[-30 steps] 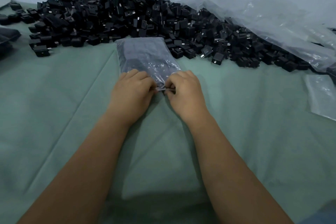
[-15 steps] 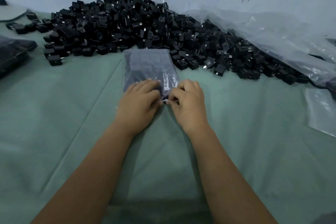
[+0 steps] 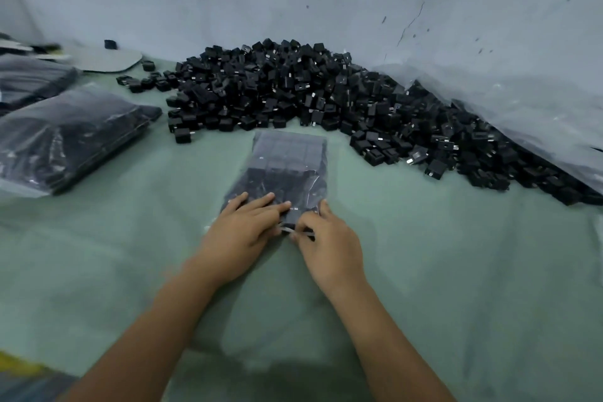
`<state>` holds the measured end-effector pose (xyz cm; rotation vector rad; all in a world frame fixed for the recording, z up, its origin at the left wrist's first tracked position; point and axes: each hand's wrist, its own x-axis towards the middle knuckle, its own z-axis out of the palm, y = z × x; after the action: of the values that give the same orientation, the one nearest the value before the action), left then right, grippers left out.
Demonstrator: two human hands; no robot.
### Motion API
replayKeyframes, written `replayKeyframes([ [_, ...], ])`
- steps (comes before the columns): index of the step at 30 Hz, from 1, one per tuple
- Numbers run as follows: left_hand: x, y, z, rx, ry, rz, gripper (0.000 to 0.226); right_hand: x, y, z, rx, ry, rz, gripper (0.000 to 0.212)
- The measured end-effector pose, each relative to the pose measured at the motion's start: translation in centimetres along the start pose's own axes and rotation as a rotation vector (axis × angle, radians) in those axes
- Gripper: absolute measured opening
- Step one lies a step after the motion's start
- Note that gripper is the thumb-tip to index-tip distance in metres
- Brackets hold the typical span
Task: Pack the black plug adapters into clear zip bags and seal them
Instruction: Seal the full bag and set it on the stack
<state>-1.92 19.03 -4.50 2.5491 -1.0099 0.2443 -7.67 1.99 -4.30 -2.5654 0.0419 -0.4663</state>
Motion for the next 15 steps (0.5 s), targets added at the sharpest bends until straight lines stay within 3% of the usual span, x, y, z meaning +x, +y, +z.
replayKeyframes([
  [7, -7.7, -6.1, -4.8, 0.074, 0.052, -0.084, 0.033, -0.8, -7.3, 4.7, 0.137, -0.089, -0.209, 0.006],
  [11, -10.9, -8.9, -7.4, 0.117, 0.183, -0.268, 0.044, 0.7, -12.0, 7.9, 0.147, -0.164, -0.263, 0.011],
  [15, -12.5, -12.0, -8.7, 0.117, 0.271, -0.444, 0.039, 2.3, -16.0, 10.5, 0.137, -0.212, -0.301, 0.016],
])
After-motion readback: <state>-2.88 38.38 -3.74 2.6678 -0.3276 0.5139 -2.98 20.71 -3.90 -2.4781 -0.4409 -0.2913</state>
